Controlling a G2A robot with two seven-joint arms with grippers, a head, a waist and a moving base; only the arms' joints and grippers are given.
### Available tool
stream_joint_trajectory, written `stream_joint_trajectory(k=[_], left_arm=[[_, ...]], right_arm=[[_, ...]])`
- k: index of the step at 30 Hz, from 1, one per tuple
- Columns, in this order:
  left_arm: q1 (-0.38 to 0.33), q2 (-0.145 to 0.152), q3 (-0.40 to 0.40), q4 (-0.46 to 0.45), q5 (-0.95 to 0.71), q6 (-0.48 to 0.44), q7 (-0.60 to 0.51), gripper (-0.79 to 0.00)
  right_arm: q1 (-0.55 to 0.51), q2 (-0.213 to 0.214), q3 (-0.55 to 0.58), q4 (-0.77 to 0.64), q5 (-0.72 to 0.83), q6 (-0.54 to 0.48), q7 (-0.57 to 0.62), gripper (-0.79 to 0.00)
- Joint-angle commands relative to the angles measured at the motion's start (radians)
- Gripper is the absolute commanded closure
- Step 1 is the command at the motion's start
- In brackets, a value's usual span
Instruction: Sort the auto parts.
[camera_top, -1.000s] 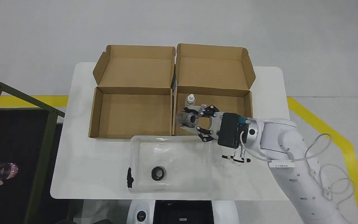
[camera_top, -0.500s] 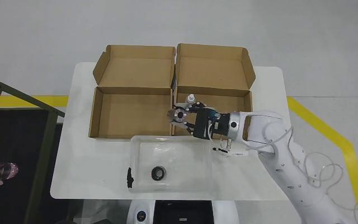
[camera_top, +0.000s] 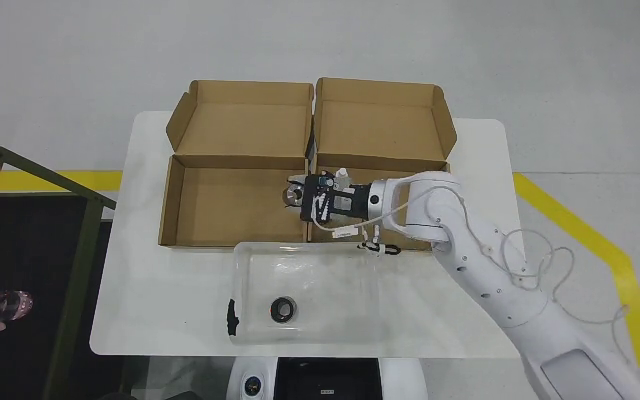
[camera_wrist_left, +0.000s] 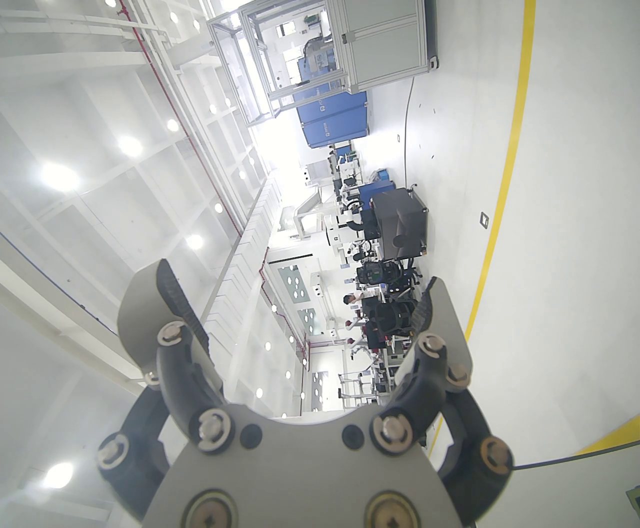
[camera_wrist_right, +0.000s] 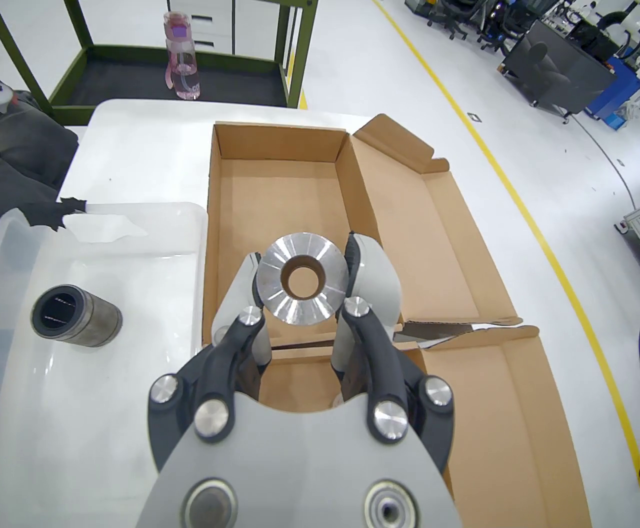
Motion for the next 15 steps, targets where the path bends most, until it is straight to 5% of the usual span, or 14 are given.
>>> stream_joint_trajectory(k=[1, 15], left_arm=[[0.000, 0.000, 0.000, 0.000, 0.000, 0.000, 0.000, -0.785], [0.000, 0.000, 0.000, 0.000, 0.000, 0.000, 0.000, -0.785]], right_arm=[[0.024, -0.009, -0.023, 0.026, 0.003, 0.003, 0.015, 0.000], [0.197, -0.103, -0.192, 0.242, 0.005, 0.057, 0.077, 0.000]])
